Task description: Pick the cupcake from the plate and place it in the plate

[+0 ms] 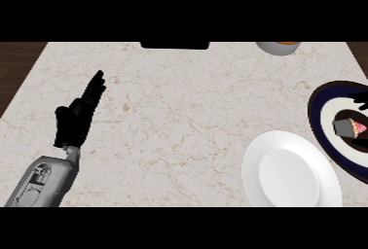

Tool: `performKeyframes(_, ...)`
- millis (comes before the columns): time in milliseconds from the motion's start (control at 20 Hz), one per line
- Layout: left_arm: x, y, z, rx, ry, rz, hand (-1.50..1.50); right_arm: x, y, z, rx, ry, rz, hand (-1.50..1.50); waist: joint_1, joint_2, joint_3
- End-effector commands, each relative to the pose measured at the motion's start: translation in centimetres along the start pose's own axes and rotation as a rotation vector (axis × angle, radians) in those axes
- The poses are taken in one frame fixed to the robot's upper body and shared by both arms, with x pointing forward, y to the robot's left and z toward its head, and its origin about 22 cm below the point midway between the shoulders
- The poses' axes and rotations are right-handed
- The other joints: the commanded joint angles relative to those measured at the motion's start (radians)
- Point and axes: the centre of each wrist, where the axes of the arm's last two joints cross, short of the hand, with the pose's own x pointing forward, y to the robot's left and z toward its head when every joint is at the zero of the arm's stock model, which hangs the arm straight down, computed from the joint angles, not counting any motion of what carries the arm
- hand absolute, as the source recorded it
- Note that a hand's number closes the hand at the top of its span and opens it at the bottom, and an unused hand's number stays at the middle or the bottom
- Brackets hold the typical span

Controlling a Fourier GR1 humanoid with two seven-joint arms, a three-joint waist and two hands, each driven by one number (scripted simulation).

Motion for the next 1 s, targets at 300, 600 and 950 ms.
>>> performKeyframes(300, 0.5, 0.8, 0.0, 0.023, 0.000, 0.007, 0.00, -0.7, -0.6, 0.4, -0.115, -0.117, -0.410, -1.50, -0.014, -0.002, 0.000)
performKeyframes(600, 1.1, 0.1, -0.3, 0.010, -0.009, 0.009, 0.00, -1.9, -5.7, 5.0, -0.331, -0.022, -0.561, -1.50, -0.013, 0.004, 0.003)
performKeyframes(950, -0.1, 0.8, 0.5, -0.002, -0.019, 0.006, 0.00, -4.3, -7.4, 11.5, -0.432, 0.064, -0.621, -1.50, -0.005, 0.013, 0.008)
